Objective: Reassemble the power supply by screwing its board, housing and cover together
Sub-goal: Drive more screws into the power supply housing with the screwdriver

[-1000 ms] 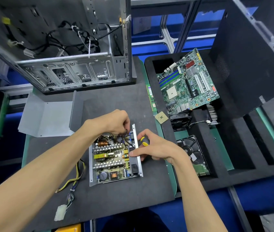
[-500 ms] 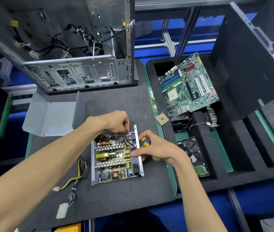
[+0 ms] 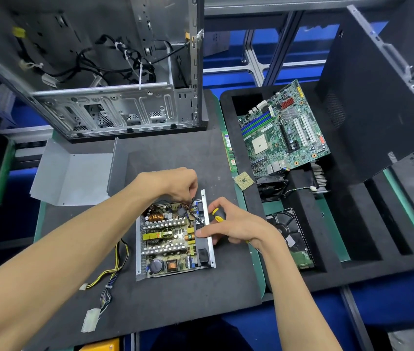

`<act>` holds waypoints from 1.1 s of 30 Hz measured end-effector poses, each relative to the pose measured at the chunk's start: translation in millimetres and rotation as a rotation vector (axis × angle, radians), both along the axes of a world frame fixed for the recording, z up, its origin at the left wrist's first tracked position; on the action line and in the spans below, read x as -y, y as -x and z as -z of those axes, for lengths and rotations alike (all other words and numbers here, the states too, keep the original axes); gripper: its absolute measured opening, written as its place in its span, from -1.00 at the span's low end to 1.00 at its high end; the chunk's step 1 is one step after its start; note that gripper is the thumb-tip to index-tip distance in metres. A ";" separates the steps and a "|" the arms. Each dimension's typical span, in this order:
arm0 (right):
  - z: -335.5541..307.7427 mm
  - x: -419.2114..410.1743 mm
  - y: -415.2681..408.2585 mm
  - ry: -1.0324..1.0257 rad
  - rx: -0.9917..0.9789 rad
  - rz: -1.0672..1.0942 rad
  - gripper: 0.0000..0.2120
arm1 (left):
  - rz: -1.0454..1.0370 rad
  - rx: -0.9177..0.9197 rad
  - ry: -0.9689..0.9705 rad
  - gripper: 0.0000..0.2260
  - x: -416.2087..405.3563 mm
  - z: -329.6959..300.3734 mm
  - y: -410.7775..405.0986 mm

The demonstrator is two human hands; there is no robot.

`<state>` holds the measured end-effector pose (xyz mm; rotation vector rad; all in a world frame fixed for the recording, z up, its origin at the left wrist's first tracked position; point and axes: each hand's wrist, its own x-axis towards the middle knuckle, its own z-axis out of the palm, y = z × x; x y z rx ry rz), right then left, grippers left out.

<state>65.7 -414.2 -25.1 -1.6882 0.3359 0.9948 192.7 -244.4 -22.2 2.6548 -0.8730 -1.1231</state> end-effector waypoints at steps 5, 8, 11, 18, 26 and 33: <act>-1.5 0.1 -1.6 0.013 -0.012 -0.014 -0.37 | 0.028 -0.049 -0.019 -0.82 5.2 -4.2 -3.2; -1.1 0.2 -2.1 0.003 -0.012 -0.015 -0.37 | -0.036 -0.104 0.044 -0.85 -4.2 -3.2 -5.2; -1.4 1.0 -3.3 -0.002 -0.018 -0.020 -0.38 | -0.115 -0.160 0.125 -0.83 -14.8 -3.3 -4.6; -0.8 2.3 -4.9 0.001 -0.034 -0.039 -0.35 | -0.201 -0.179 0.225 -0.88 -21.0 4.1 3.6; 0.9 2.6 -4.0 0.011 -0.029 -0.036 -0.27 | -0.124 -0.048 0.162 -0.79 -15.3 8.7 4.0; 1.1 1.9 -1.2 0.006 -0.013 -0.016 -0.34 | -0.119 -0.089 0.106 -0.77 -11.2 4.7 0.5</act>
